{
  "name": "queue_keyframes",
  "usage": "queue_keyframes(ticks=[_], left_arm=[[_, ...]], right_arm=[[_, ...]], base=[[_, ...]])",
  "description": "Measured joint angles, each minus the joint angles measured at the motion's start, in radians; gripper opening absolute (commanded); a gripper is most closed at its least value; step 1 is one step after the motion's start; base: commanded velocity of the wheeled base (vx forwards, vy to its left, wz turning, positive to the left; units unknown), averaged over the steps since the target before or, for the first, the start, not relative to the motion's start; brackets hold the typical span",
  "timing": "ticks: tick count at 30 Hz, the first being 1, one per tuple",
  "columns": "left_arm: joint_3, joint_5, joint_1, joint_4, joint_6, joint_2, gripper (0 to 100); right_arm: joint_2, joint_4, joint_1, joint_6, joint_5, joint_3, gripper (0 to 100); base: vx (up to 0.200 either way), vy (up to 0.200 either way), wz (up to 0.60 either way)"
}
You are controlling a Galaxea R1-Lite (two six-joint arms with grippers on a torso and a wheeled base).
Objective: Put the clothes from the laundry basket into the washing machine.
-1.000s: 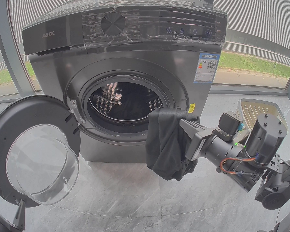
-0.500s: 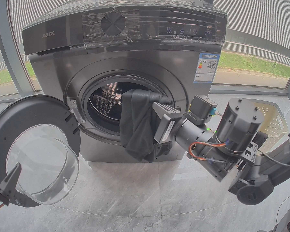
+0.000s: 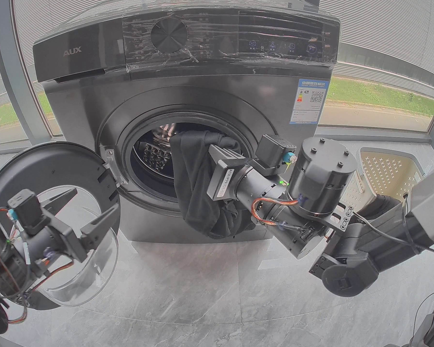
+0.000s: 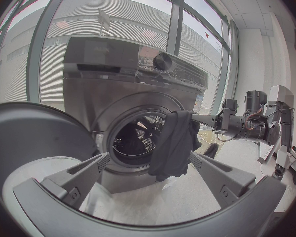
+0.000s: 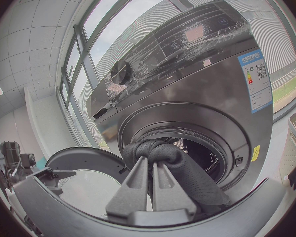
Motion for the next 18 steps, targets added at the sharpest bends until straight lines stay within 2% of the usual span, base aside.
queue_keyframes(ticks=[6,12,15,18], left_arm=[[0.004,0.061,-0.101,-0.279,-0.019,0.289,100],[0.000,0.101,-0.194,-0.508,-0.035,0.546,100],[-0.010,0.113,-0.229,-0.546,-0.054,0.637,100],[-0.022,0.117,-0.241,-0.550,-0.063,0.672,100]], right_arm=[[0.031,0.004,-0.003,0.002,0.001,-0.037,0],[0.053,0.007,-0.008,0.003,-0.012,-0.063,0],[0.068,0.008,-0.011,0.007,-0.041,-0.072,0],[0.079,0.009,-0.012,0.014,-0.051,-0.075,0]], base=[[0.000,0.000,0.00],[0.000,0.000,0.00],[0.000,0.000,0.00],[0.000,0.000,0.00]])
